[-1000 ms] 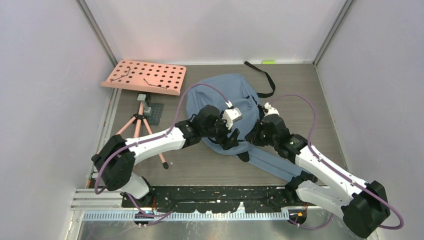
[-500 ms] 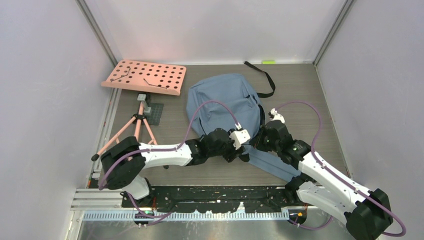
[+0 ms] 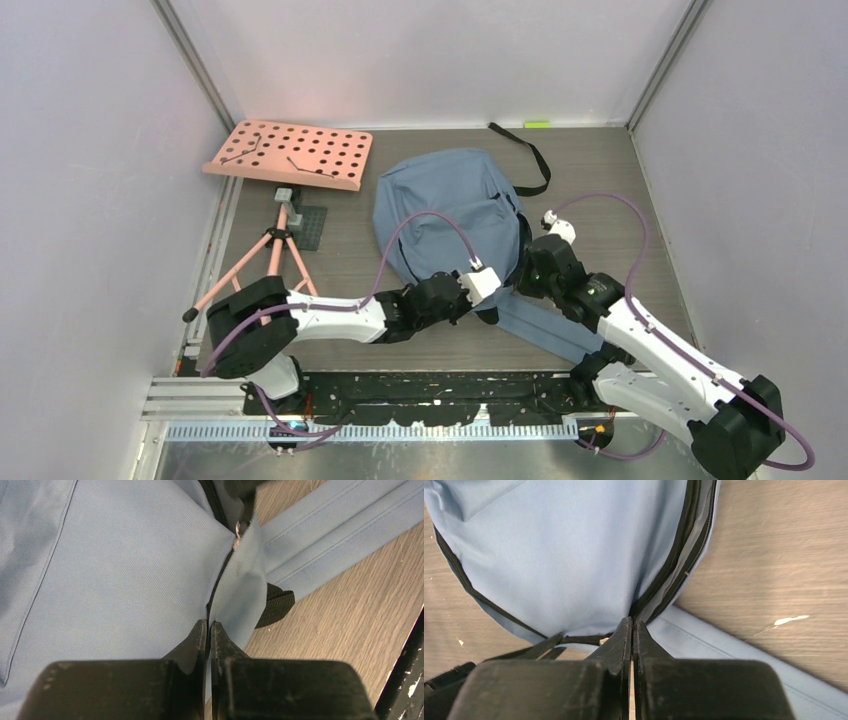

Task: Pack the student bag
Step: Zip the student bag at the center of the board.

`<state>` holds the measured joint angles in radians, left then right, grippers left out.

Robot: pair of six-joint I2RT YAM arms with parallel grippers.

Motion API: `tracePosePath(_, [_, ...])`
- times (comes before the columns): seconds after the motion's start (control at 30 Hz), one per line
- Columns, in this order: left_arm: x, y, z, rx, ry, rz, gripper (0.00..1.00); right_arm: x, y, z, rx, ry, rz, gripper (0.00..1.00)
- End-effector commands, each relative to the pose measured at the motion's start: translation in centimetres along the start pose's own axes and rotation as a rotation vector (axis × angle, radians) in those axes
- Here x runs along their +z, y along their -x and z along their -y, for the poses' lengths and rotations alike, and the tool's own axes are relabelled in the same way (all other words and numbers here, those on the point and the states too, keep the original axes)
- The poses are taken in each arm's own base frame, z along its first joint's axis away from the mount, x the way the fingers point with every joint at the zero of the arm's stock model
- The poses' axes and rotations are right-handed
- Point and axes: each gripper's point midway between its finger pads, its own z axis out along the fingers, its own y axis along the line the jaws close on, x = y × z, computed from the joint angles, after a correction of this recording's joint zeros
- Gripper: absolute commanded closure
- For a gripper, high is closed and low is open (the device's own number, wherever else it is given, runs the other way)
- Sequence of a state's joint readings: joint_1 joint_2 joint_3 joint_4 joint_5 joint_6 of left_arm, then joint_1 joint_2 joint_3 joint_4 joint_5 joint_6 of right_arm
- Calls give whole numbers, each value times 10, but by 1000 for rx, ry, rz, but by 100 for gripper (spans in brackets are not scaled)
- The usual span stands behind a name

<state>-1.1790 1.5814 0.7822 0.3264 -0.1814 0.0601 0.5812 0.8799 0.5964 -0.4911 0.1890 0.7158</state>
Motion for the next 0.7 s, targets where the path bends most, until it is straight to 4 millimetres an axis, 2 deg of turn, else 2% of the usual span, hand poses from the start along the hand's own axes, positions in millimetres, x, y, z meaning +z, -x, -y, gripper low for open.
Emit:
tracePosePath(0.0, [-15, -18, 7, 4, 18, -33, 100, -17, 58, 13, -114, -157, 161, 100])
tracePosePath(0.1, [-26, -36, 6, -7, 38, -68, 100, -17, 76, 18, -175, -224, 177, 100])
tracePosePath(0.3, [-48, -59, 4, -69, 71, -99, 100, -3, 89, 33, -195, -294, 158, 100])
tracePosePath(0.57, [-64, -75, -5, -108, 128, -113, 100, -6, 87, 55, -158, -348, 136, 100])
tracePosePath(0.63, [-66, -78, -5, -112, 127, -121, 100, -8, 83, 53, -148, -321, 124, 100])
tracePosePath(0.67, [-67, -77, -4, -116, 120, -123, 100, -7, 78, 45, -143, -270, 101, 100])
